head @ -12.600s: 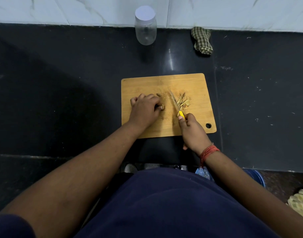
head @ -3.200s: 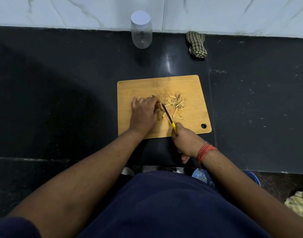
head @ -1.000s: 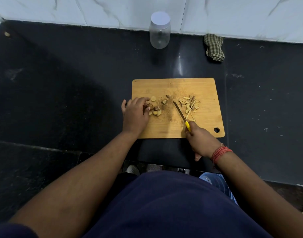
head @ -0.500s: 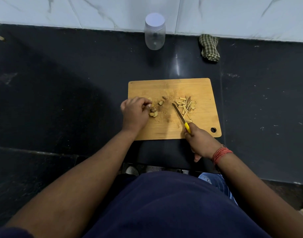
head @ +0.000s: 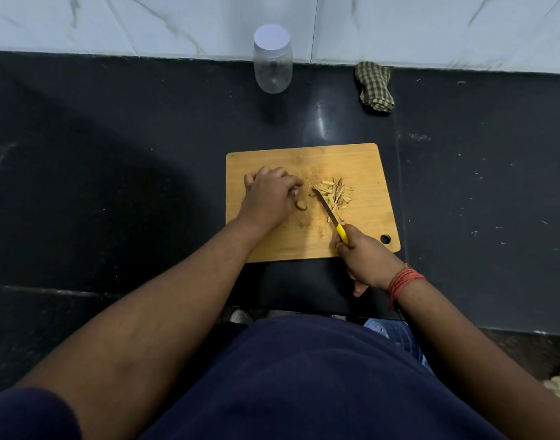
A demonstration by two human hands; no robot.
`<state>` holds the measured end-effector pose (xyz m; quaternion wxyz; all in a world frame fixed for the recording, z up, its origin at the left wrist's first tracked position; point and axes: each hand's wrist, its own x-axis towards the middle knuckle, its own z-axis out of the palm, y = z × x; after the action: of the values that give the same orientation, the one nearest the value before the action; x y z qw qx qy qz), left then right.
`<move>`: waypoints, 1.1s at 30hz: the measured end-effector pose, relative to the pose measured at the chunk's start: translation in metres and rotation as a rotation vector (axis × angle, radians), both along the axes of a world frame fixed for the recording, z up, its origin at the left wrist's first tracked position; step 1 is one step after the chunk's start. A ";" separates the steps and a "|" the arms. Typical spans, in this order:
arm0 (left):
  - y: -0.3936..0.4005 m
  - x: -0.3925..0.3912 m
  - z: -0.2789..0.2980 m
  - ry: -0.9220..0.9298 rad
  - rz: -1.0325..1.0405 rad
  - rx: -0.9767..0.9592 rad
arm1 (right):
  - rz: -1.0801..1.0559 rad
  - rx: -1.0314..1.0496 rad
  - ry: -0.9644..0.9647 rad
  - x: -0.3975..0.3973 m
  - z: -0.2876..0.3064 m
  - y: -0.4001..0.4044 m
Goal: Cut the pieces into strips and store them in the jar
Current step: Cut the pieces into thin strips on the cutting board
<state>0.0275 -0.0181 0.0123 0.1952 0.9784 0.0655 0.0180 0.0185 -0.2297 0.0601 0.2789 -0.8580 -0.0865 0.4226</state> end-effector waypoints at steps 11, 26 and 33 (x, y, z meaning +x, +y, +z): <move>0.039 -0.052 -0.024 -0.124 0.372 -0.076 | 0.049 0.029 0.012 0.002 0.000 0.017; 0.049 -0.049 -0.020 -0.073 0.256 -0.046 | 0.069 0.032 0.027 0.014 -0.001 0.029; 0.048 -0.046 -0.018 -0.110 0.304 -0.088 | 0.051 0.038 0.017 0.016 0.000 0.023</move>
<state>-0.0182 0.0295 -0.0057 0.2360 0.9453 0.2027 0.0981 0.0342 -0.2072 0.0599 0.2848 -0.8465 -0.1140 0.4352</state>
